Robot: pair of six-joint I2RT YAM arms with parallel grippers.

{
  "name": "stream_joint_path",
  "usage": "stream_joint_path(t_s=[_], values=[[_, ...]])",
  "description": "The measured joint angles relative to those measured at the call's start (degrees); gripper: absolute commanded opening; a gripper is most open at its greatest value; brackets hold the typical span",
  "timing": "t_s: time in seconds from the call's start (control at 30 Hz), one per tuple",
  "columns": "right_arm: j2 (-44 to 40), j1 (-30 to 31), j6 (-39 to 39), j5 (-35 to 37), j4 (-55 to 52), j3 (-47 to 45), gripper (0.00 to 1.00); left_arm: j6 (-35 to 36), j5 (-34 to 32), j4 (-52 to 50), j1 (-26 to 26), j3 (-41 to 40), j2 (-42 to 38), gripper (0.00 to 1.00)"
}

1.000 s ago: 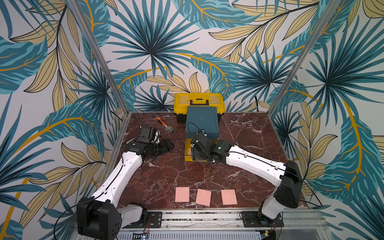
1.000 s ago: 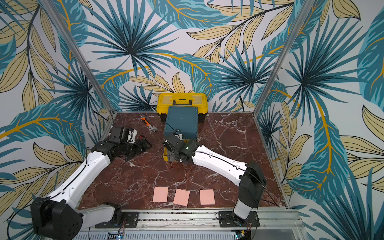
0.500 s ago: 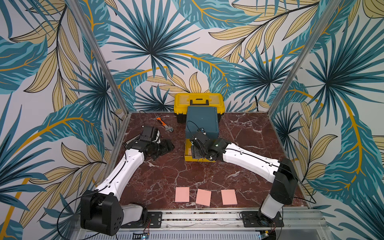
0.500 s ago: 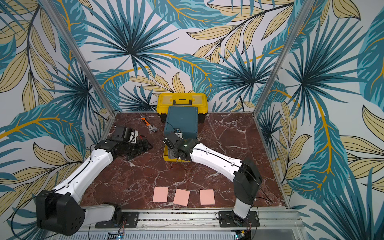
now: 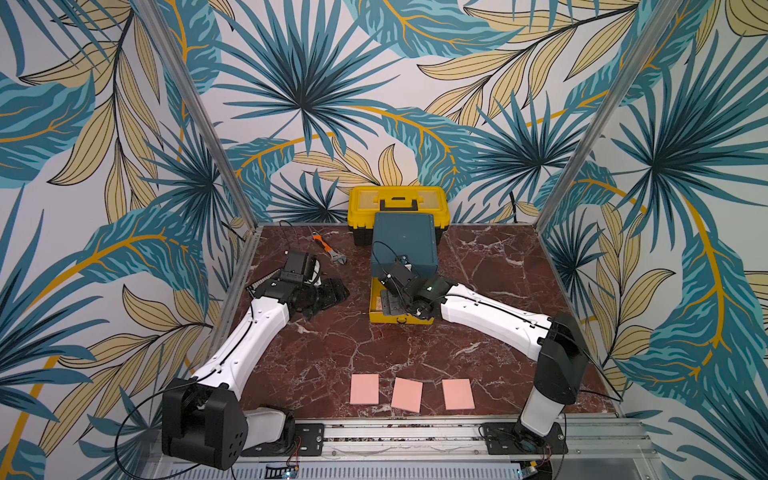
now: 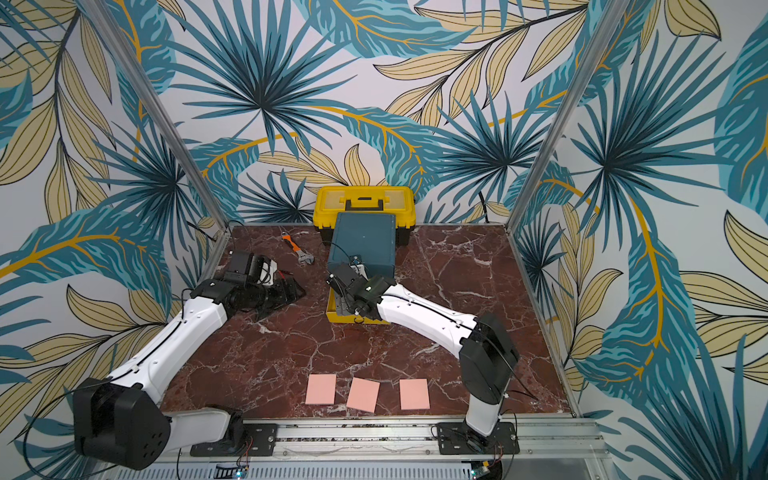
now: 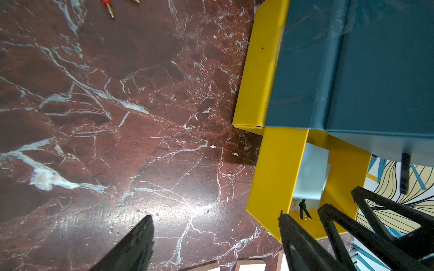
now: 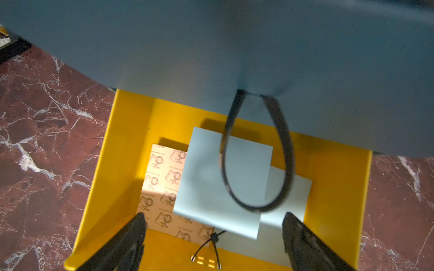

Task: Please put the sticky notes in the drawer by color
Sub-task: Place the sticky notes in the drawer, then close the drawer in the storage box.

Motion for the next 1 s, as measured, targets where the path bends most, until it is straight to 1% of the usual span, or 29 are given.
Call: stream_joint_path(t_s=[0.1, 0.2, 0.3, 0.37, 0.43, 0.53, 0.8, 0.97, 1.0], values=[[-0.3, 0.0, 0.0, 0.4, 0.1, 0.4, 0.86, 0.0, 0.0, 0.0, 0.0, 0.0, 0.0, 0.85], [-1.9, 0.0, -0.1, 0.6, 0.0, 0.3, 0.78, 0.0, 0.0, 0.0, 0.0, 0.0, 0.0, 0.86], [-6.2, 0.0, -0.4, 0.4, 1.4, -1.9, 0.69, -0.1, -0.1, 0.2, 0.0, 0.0, 0.0, 0.86], [-10.3, 0.0, -0.6, -0.3, 3.0, -5.1, 0.64, -0.2, -0.1, 0.4, 0.0, 0.0, 0.0, 0.86], [-14.1, 0.0, -0.9, -1.3, 4.7, -8.7, 0.57, -0.2, -0.2, 0.4, 0.0, 0.0, 0.0, 0.86], [-18.3, 0.4, -1.3, -2.1, 6.2, -14.1, 0.55, -0.3, -0.3, 0.4, 0.0, 0.0, 0.2, 0.87], [-22.6, 4.7, 0.1, -5.8, 8.9, -26.8, 0.55, -1.1, -1.3, 0.1, 0.0, 2.8, 3.1, 0.87], [-25.4, 5.0, 2.6, -6.6, 10.8, -31.2, 0.55, -2.0, -1.3, 0.0, 0.0, 2.8, 3.1, 0.87], [-25.8, 5.0, 3.0, -6.6, 11.4, -31.8, 0.53, -2.1, -1.3, 0.0, 0.0, 2.8, 3.1, 0.87]])
